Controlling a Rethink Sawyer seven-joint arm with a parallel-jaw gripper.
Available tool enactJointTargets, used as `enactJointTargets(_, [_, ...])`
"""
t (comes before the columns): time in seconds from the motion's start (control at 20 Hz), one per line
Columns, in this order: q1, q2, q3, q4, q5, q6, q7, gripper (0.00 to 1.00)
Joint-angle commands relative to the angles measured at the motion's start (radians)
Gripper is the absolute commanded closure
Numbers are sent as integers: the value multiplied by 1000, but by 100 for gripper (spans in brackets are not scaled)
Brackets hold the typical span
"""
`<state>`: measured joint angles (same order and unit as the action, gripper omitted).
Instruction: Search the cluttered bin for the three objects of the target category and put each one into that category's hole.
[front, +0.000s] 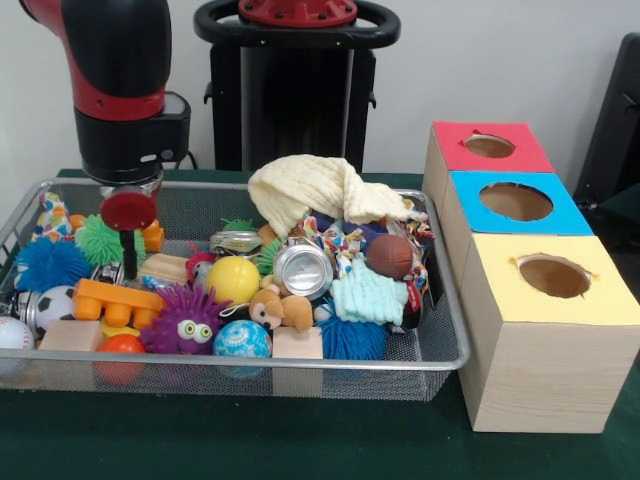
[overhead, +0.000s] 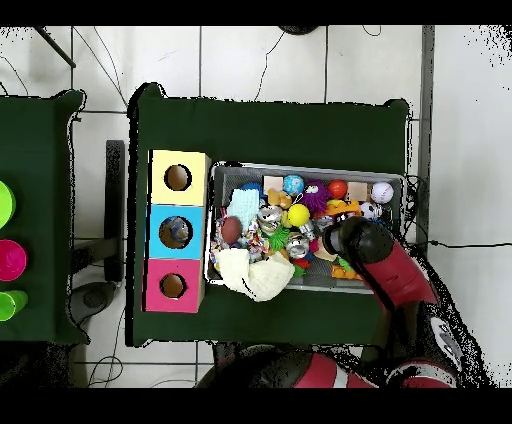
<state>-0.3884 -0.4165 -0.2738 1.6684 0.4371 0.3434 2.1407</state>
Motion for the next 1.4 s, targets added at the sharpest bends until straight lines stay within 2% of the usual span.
enactJointTargets(0.05, [13,33,41,-76,55,83,212,0])
enactJointTargets(1.4, [48,76,54,-58,97,12,232,0])
